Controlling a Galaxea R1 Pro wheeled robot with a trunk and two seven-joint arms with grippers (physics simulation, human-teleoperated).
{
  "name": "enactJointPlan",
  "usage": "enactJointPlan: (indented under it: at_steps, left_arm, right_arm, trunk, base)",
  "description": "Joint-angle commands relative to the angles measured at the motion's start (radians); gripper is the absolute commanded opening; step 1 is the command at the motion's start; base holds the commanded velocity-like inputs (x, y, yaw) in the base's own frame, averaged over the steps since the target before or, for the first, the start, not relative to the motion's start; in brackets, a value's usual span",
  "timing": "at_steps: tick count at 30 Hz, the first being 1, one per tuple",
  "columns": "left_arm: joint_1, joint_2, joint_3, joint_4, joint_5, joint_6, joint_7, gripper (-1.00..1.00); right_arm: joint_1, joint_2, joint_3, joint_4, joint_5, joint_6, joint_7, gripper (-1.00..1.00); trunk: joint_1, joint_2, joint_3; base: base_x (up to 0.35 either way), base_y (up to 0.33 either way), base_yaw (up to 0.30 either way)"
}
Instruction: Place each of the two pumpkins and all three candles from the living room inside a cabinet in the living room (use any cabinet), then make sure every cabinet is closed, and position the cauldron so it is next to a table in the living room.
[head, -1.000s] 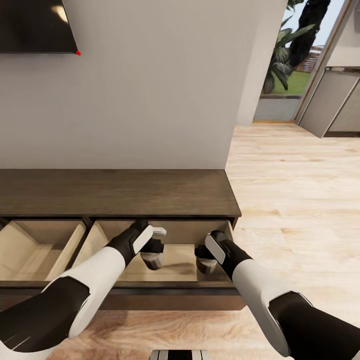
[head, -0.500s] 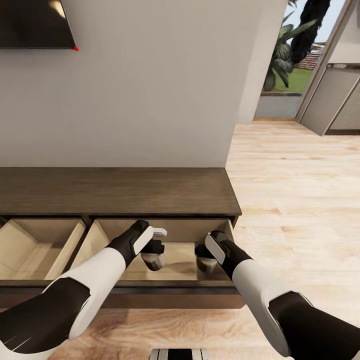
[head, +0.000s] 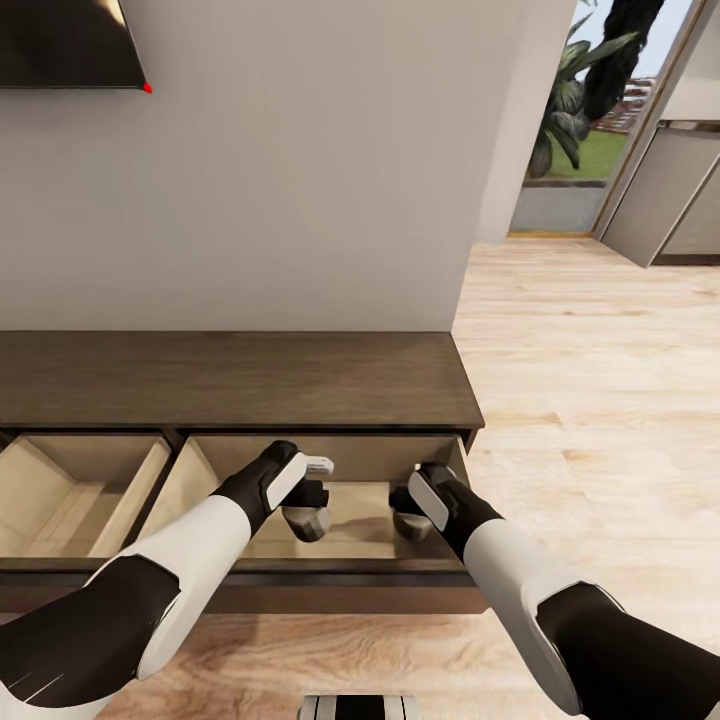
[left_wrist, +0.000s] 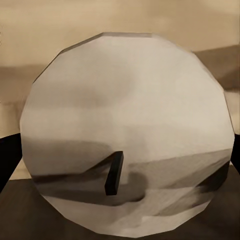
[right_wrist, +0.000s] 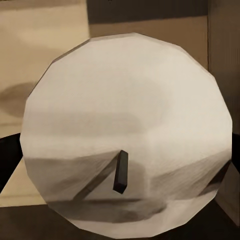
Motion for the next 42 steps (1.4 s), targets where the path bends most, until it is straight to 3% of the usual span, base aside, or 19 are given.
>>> enactJointPlan:
  at_steps: [1,7,25,33,38,42]
  left_arm:
    - [-0.001,0.001,-0.007,-0.001,0.01,0.002,0.007,-1.0]
    - [-0.001,0.001,-0.007,-0.001,0.01,0.002,0.007,-1.0]
    - [0.0,0.001,-0.007,-0.002,0.01,-0.004,0.007,-1.0]
    - [0.001,0.001,-0.008,-0.003,0.01,-0.046,0.006,-1.0]
    - [0.001,0.001,-0.009,-0.003,0.01,-0.075,0.005,-1.0]
    - [0.001,0.001,-0.009,-0.003,0.01,-0.092,0.004,-1.0]
  right_arm:
    - [-0.001,-0.001,0.01,-0.001,-0.011,0.002,-0.01,-1.0]
    - [-0.001,-0.001,0.018,-0.001,-0.012,0.001,-0.01,-1.0]
    - [-0.001,-0.001,0.019,0.0,-0.013,0.0,-0.01,-1.0]
    - [-0.001,-0.001,0.018,0.0,-0.013,0.0,-0.01,-1.0]
    - [-0.001,-0.001,0.018,0.0,-0.012,0.0,-0.01,-1.0]
    - [-0.001,-0.001,0.018,0.0,-0.013,0.0,-0.01,-1.0]
  trunk:
    - [0.0,0.0,-0.001]
    - [0.002,-0.002,-0.024]
    - [0.004,-0.003,-0.039]
    - [0.004,-0.003,-0.039]
    - [0.007,-0.004,-0.059]
    - [0.007,-0.004,-0.059]
  base:
    - [0.0,0.0,0.0]
    - [0.0,0.0,0.0]
    - [0.0,0.0,0.0]
    - [0.0,0.0,0.0]
    - [0.0,0.0,0.0]
    - [0.0,0.0,0.0]
